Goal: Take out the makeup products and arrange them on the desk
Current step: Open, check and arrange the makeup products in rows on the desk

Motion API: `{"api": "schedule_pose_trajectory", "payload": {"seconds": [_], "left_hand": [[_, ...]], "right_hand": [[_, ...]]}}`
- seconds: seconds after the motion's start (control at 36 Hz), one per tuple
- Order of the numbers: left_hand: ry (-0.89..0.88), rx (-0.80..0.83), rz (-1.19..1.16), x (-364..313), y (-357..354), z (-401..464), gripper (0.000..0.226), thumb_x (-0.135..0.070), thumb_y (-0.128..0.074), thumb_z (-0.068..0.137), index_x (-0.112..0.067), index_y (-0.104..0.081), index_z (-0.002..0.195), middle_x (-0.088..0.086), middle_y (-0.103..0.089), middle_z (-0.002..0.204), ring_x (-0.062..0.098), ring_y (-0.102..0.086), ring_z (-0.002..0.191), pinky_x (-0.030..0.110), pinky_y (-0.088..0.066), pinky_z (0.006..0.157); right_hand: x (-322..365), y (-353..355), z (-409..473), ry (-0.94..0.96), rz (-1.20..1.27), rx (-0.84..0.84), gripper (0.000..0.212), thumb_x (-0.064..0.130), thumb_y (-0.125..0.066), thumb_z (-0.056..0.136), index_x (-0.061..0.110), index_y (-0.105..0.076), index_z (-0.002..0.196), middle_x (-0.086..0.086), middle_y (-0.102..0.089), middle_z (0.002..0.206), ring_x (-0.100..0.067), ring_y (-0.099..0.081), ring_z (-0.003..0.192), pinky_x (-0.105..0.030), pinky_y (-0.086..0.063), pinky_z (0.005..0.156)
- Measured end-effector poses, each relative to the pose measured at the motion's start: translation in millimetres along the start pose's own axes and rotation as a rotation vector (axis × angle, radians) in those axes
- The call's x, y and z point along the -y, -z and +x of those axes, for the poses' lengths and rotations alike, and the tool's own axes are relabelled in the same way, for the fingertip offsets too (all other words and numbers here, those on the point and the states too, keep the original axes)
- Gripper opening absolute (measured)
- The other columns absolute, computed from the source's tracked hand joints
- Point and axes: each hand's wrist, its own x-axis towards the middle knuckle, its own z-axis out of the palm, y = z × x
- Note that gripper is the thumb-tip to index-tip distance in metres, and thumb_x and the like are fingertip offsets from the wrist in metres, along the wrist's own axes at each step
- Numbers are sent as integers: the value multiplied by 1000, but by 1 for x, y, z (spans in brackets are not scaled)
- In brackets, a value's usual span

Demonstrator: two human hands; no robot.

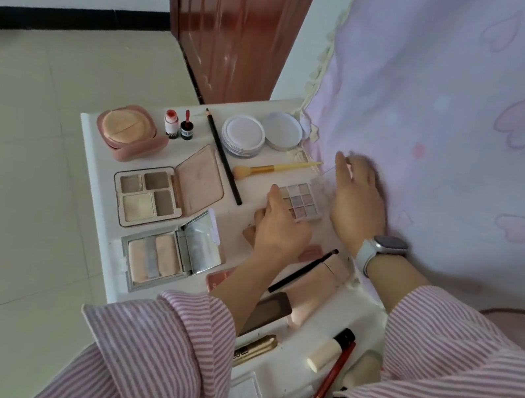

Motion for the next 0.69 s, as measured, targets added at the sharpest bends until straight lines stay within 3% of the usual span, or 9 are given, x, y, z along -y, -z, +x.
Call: {"api": "schedule_pose_trajectory", "payload": {"seconds": [0.08, 0.22, 0.31, 0.39, 0.47, 0.53, 0.61, 0.69], "left_hand": [[-56, -7, 144, 5, 1, 1, 75, -10, -42, 84, -17, -2, 147, 7, -35, 142, 29, -23, 129, 42, -19, 103], [-143, -81, 339, 16, 0, -7, 69, -4, -38, 82, -13, -10, 144, 6, -31, 143, 29, -24, 129, 47, -22, 99], [-199, -88, 419, 19, -1, -18, 70, -8, -39, 87, -14, -4, 148, 5, -12, 155, 25, -9, 140, 47, -12, 110], [-300, -136, 487, 23, 0, -34, 61, -13, -38, 92, -13, -12, 147, 5, -10, 156, 23, -7, 142, 44, -11, 112], [-420, -164, 493, 36, 1, -55, 48, -15, -38, 95, -13, -29, 142, 6, -22, 153, 24, -17, 140, 42, -18, 112], [-508, -197, 464, 48, 0, -71, 43, -15, -39, 92, -15, -41, 135, 10, -38, 145, 28, -33, 134, 46, -31, 108], [-567, -293, 439, 67, 1, -91, 44, -22, -32, 83, -17, -55, 121, 9, -59, 124, 29, -55, 115, 45, -45, 90], [-528, -327, 463, 83, 5, -103, 44, -23, -34, 81, -12, -64, 111, 5, -63, 117, 28, -58, 108, 45, -48, 87]], "right_hand": [[-3, -4, -7, 119, -272, -74, 33, 7, -36, 78, 2, -60, 101, -14, -61, 110, -30, -50, 107, -36, -46, 81], [-12, -9, -16, 135, -450, 90, 43, 10, -31, 83, 0, -60, 113, -19, -58, 124, -32, -53, 118, -39, -39, 96], [-8, -3, -27, 180, -314, 84, 52, 10, -25, 78, 1, -56, 118, -23, -53, 129, -38, -47, 123, -47, -42, 99], [-1, 4, -46, 197, -80, 16, 52, 6, -27, 75, 4, -53, 120, -20, -53, 129, -38, -41, 126, -54, -37, 102], [6, 7, -73, 124, 163, -43, 44, -9, -42, 75, 0, -56, 116, -20, -54, 126, -39, -45, 123, -49, -38, 101], [9, 8, -91, 88, 255, -42, 38, -2, -40, 79, -1, -59, 112, -19, -57, 122, -37, -50, 117, -47, -42, 97], [13, 6, -108, 92, 298, 12, 38, 6, -39, 82, 2, -61, 113, -14, -60, 116, -34, -54, 111, -50, -48, 89], [15, 2, -107, 90, 216, 100, 39, 3, -50, 84, 8, -55, 123, -10, -55, 126, -32, -47, 120, -50, -45, 88]]}}
